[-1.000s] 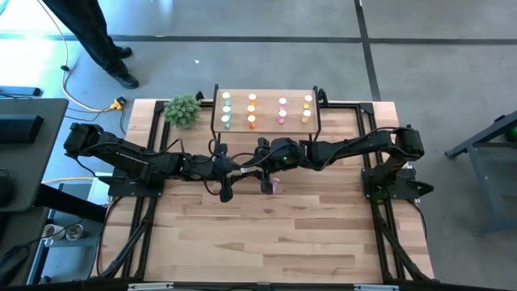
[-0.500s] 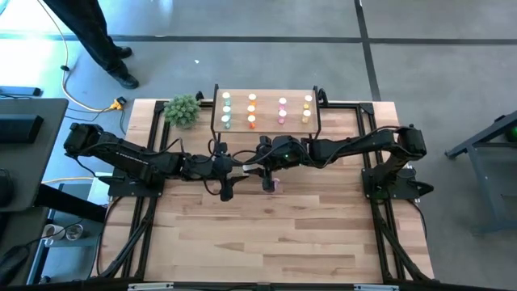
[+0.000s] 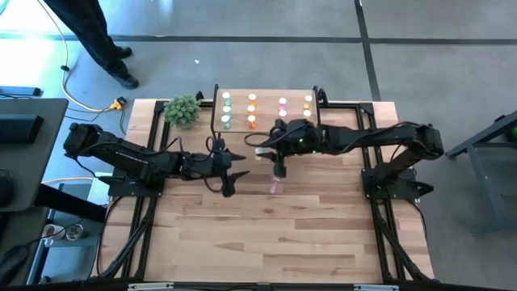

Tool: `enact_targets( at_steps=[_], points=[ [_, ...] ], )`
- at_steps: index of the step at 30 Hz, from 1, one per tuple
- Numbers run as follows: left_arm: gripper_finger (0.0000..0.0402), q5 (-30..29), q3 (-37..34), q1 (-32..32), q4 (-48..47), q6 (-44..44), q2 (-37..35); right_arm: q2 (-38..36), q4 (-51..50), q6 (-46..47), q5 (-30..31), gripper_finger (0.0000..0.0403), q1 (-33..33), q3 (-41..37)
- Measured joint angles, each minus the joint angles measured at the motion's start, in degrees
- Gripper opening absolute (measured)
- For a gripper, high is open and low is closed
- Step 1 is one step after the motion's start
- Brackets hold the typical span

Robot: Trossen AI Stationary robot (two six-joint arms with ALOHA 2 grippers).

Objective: Pick and place medicine bottles onto shelf by color
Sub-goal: Put the yellow pill bottle on the shelf aligned with the yellow pill bottle

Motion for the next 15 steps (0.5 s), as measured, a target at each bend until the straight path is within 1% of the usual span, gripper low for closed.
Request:
enact_targets(
  at_steps=[4, 10, 11, 15],
  points=[
    [0.0228, 0.0, 0.0, 0.7, 0.1, 0.0, 0.0, -3.1, -2.9, -0.9, 2.0, 0.0099, -1.2, 0.0],
    [0.0229, 0.3, 0.0, 1.3, 0.3, -0.1, 0.0, -8.1, -7.4, -3.3, 2.8, 0.0099, -2.5, 0.0],
    [0.0229, 0.4, 0.0, 1.3, 0.3, 0.0, 0.0, -9.0, -8.0, -3.4, 3.8, 0.0099, -2.5, 0.0],
    [0.0229, 0.5, 0.0, 1.3, 0.3, 0.0, 0.0, -12.4, -12.1, -5.4, 10.9, 0.0099, -2.5, 0.1]
  ],
)
